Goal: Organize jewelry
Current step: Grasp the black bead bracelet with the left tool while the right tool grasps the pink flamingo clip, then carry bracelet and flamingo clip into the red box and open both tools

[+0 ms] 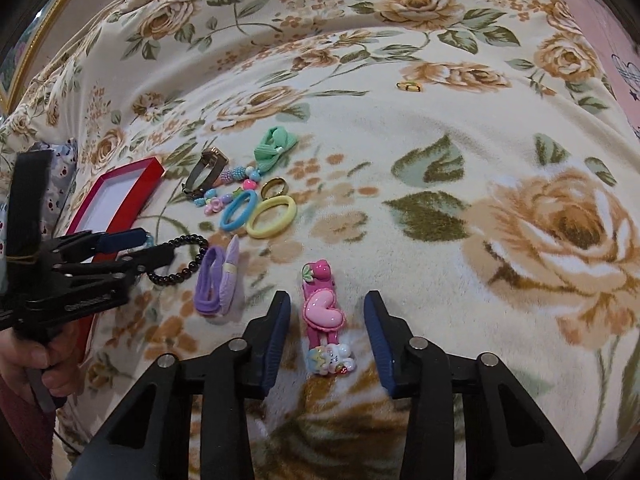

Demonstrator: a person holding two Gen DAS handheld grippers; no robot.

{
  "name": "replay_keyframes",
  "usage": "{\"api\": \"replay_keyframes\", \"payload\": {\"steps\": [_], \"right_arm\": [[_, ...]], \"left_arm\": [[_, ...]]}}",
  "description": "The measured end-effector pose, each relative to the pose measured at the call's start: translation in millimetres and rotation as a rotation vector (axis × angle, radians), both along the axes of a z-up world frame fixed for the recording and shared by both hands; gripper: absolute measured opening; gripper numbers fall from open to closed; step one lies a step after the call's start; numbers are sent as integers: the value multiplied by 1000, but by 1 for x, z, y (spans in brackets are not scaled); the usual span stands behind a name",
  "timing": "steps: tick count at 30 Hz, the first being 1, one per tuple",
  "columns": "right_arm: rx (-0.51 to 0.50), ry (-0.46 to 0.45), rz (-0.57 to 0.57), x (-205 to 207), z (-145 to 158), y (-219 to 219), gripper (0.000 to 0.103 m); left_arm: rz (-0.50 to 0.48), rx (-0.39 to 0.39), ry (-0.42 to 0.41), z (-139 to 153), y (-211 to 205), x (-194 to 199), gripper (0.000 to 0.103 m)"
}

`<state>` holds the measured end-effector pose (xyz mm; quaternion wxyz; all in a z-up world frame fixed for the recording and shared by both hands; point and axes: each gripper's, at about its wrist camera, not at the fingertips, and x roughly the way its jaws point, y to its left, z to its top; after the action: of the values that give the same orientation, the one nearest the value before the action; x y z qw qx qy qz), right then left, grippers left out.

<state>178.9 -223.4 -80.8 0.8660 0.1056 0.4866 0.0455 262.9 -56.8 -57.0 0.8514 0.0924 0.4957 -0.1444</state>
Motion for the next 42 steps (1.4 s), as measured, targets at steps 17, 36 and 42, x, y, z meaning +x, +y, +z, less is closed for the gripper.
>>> {"api": "replay_keyframes", "payload": {"steps": [17, 36, 42], "right_arm": [[65, -97, 22, -4, 32, 7, 18], [127, -152, 205, 9, 61, 88, 18], [135, -164, 280, 19, 66, 121, 18]], "left_arm": [[-22, -141, -44, 27, 8, -27, 7], [157, -237, -155, 93, 101, -95, 7], [186, -239, -189, 103, 118, -102, 7]]}}
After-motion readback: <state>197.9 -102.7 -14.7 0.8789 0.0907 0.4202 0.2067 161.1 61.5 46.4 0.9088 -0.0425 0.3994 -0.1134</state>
